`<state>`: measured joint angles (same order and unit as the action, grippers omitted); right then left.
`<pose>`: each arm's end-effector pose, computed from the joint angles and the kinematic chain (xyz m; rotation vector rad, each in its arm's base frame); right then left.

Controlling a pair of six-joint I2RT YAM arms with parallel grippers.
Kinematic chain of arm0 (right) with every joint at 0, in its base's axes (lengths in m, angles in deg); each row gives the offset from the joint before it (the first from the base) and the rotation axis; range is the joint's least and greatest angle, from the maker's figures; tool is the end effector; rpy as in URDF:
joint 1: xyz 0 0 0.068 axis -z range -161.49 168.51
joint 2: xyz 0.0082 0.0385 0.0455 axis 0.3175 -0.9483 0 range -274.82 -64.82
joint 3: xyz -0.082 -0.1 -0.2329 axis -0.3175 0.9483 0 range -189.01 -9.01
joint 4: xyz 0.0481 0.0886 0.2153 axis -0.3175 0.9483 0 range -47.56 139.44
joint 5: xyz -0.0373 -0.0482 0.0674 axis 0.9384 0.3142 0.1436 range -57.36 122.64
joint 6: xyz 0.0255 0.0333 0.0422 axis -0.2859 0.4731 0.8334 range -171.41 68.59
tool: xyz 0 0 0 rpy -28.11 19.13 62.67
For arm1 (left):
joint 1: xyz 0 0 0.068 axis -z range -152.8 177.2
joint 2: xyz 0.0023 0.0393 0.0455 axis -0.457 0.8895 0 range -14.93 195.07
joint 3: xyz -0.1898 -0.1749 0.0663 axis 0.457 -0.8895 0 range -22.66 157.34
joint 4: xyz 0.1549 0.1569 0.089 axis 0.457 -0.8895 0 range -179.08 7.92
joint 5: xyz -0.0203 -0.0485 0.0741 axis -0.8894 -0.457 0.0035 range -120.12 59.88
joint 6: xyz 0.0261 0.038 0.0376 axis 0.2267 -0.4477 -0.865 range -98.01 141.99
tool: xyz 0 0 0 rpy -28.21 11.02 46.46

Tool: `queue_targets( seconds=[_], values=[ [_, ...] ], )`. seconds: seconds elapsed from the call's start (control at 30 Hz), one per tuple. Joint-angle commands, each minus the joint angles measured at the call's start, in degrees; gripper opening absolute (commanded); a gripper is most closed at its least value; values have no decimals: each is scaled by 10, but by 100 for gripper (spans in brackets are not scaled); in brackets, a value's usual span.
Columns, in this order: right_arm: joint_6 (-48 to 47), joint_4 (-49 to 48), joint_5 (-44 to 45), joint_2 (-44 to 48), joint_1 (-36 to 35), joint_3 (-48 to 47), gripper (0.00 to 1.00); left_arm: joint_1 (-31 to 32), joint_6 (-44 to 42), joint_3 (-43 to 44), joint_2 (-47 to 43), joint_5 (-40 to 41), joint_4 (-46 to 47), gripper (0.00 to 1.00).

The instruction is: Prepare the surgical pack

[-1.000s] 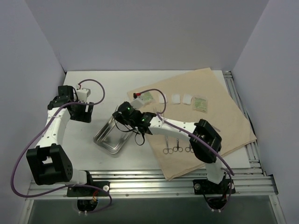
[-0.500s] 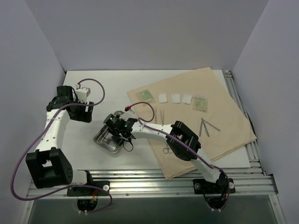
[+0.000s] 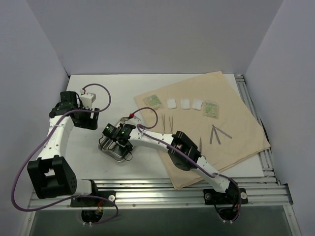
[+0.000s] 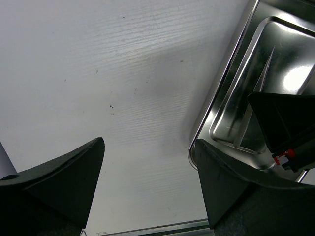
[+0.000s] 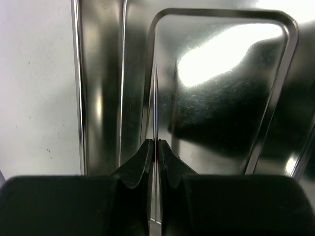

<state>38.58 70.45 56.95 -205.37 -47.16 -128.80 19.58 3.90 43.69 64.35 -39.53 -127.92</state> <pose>0.2307 0.4666 0.1698 0.7165 2.3742 0.7968 0.2588 0.0274 0.2758 0.2941 2.5588 -0.0466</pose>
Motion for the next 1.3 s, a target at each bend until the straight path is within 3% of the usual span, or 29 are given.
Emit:
queue_targets(
  seconds=[0.0,0.53,0.77,1.07,1.27],
  values=[
    [18,52,65,-11,2,-32,0,-4,0,5,-13,-18,21,84],
    [0,63,86,-58,2,-73,0,-4,-1,2,-10,-13,29,84],
    [4,47,72,-49,5,-56,23,-4,-2,3,-10,-10,30,84],
    [-6,38,80,-34,6,-48,24,-4,-2,3,-19,-10,30,84],
    [-62,21,151,19,-10,-41,24,-4,-5,5,-19,-11,26,84]
  ],
)
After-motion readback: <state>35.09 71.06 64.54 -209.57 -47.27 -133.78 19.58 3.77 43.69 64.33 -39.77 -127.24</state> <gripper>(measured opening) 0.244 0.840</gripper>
